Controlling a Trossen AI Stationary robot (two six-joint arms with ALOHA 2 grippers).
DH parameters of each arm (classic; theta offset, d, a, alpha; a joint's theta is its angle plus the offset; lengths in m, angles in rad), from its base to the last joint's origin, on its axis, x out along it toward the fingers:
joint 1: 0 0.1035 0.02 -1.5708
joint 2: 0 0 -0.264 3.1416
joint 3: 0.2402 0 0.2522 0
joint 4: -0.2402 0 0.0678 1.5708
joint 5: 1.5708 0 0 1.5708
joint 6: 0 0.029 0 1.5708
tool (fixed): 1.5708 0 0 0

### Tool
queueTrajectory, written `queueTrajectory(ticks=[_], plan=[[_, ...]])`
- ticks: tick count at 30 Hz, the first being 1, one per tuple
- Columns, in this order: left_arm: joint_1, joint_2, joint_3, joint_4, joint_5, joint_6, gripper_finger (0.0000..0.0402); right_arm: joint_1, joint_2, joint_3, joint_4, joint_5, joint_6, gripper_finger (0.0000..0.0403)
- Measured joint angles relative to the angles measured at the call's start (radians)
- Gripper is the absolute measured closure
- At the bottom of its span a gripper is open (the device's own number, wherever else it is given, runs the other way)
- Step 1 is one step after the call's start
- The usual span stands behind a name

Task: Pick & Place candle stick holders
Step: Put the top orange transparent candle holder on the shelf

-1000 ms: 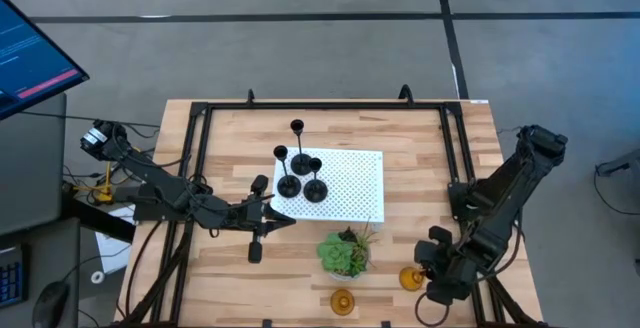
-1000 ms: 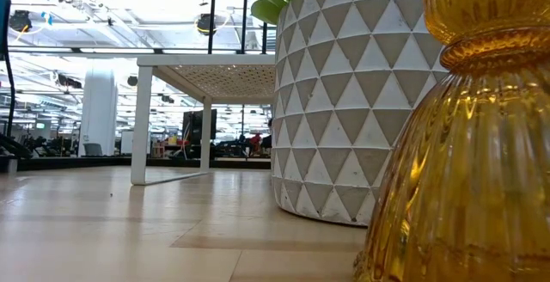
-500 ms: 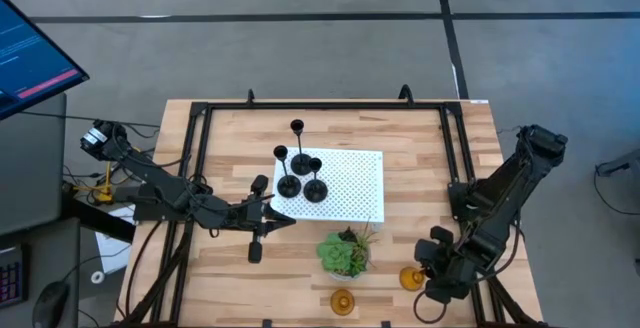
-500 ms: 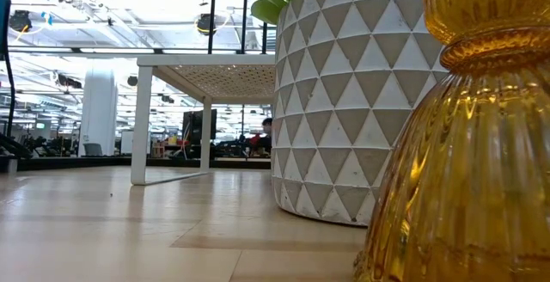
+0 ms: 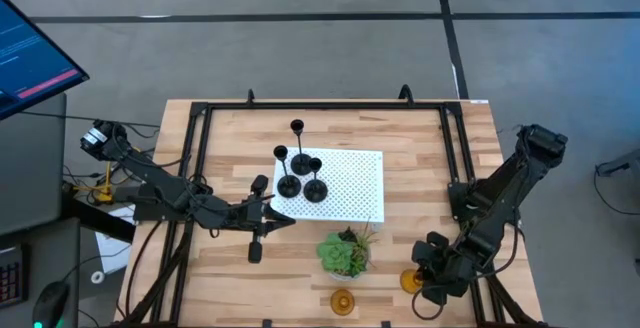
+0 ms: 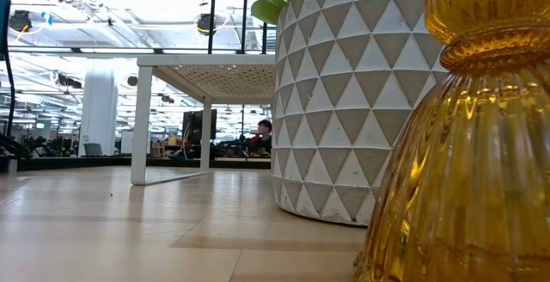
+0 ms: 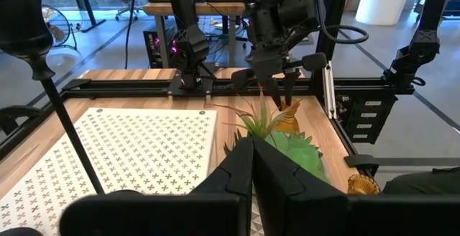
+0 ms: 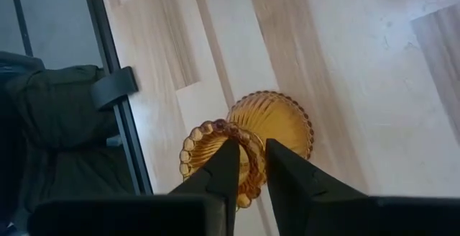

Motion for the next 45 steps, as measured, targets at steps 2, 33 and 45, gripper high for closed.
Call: queueTrajectory(ticks=[2, 33, 45], plan=[[0.000, 0.000, 0.000, -0.001, 0.000, 0.000, 0.0392, -0.001, -0.003, 0.000, -0.004, 0.000, -0.007, 0.0366], [0.000, 0.000, 0.000, -0.002, 0.000, 0.000, 0.0394, -0.227, 0.000, 0.580, -0.744, -0.003, -0.395, 0.0393], [0.000, 0.000, 0.000, -0.014, 0.000, 0.000, 0.0392, -0.703, 0.002, 0.832, -0.782, -0.081, -0.896, 0.0393]])
